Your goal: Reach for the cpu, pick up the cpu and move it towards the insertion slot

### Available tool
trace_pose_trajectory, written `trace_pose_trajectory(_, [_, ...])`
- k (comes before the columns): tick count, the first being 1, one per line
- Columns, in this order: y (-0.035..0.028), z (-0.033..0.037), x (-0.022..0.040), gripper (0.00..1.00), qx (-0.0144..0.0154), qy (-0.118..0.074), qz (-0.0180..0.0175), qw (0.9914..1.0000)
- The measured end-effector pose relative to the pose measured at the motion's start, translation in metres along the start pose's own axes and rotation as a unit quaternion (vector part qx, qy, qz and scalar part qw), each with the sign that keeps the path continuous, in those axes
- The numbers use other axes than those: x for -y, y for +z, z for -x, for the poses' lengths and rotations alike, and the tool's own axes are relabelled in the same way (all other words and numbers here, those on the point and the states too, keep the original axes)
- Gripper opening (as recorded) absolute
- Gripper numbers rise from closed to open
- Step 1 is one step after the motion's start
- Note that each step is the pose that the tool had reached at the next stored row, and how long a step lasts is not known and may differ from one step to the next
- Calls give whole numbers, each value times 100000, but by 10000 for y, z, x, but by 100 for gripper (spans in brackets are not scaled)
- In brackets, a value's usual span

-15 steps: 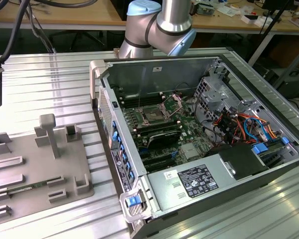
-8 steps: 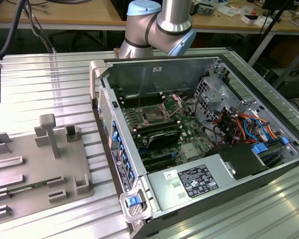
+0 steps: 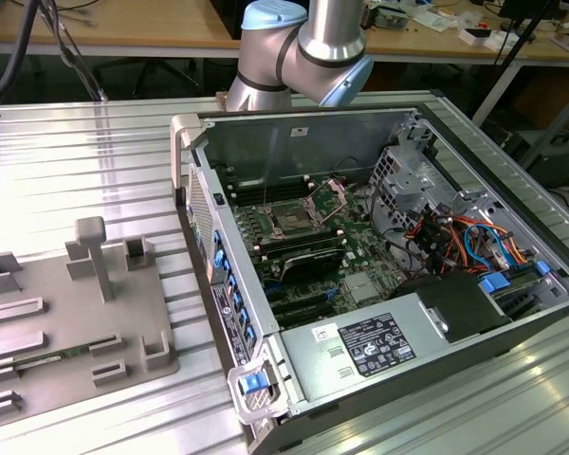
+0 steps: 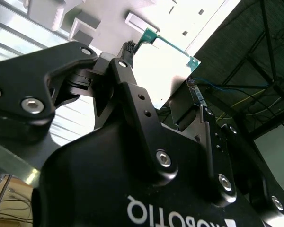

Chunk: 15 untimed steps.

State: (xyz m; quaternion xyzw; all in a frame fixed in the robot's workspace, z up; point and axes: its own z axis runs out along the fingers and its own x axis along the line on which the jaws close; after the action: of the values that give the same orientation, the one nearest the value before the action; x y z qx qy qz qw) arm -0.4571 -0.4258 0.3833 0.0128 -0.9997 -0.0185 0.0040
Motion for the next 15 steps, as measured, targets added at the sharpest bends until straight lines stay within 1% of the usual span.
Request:
trace_pose_trajectory(5, [-3, 1, 0, 55, -17, -1, -9, 100000])
trace_pose_trajectory(8, [-4, 92, 3, 55, -34, -2, -12, 100000])
trace_pose_trajectory(9, [-4, 150, 4, 55, -50, -1, -5, 100000])
trace_pose_trajectory(12, [-4, 265, 6, 55, -77, 7, -3, 100000])
trace_pose_trajectory(14, [-5, 317, 8, 55, -84, 3, -2, 100000])
trace_pose_trajectory(15, [-9, 319, 8, 55, -99, 6, -8, 100000])
